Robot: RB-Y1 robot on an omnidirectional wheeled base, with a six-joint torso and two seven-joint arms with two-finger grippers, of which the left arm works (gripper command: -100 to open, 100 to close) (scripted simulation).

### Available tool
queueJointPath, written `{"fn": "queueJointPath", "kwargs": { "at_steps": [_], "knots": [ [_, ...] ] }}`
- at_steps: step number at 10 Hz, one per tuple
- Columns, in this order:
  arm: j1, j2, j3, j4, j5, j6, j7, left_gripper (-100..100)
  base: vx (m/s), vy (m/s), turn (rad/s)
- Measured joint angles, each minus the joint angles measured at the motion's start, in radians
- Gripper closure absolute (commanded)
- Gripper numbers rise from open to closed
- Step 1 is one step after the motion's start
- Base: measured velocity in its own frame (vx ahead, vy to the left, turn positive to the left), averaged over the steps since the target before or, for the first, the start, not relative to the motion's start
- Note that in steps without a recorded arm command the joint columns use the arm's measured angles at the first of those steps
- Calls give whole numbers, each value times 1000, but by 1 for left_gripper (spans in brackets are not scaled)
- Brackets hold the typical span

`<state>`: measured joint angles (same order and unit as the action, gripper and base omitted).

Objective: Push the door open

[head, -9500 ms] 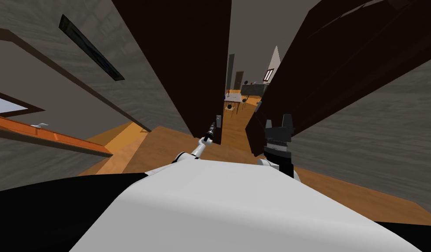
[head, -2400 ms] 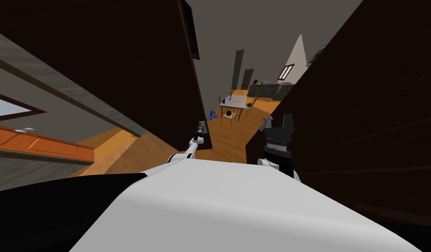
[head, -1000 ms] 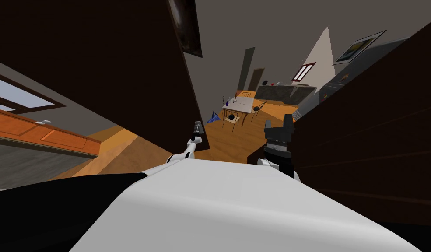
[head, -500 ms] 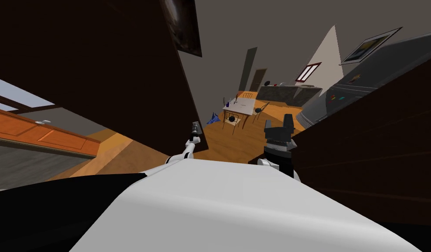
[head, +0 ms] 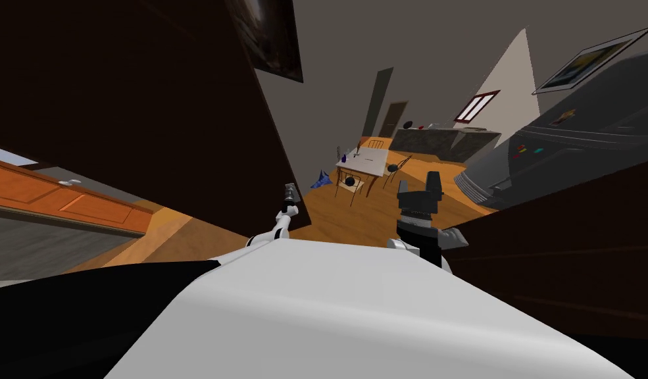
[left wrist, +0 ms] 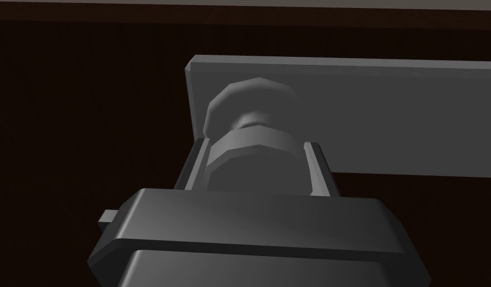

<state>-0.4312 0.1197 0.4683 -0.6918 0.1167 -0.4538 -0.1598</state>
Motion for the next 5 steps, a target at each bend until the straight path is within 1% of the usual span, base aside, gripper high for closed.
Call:
{"fn": "queueJointPath", "kwargs": {
  "at_steps": [1,2,3,4,5],
  "knots": [
    [-2,2,10,6,3,-1,-5,100,154,-60,48],
    [-1,5,20,3,5,0,-10,100,66,-25,34],
    [-1,7,22,1,6,0,-10,100,140,-21,43],
    [6,2,33,-9,9,6,-17,100,195,-19,39],
    [7,9,38,7,11,0,-16,100,176,-27,37]
  ]
}}
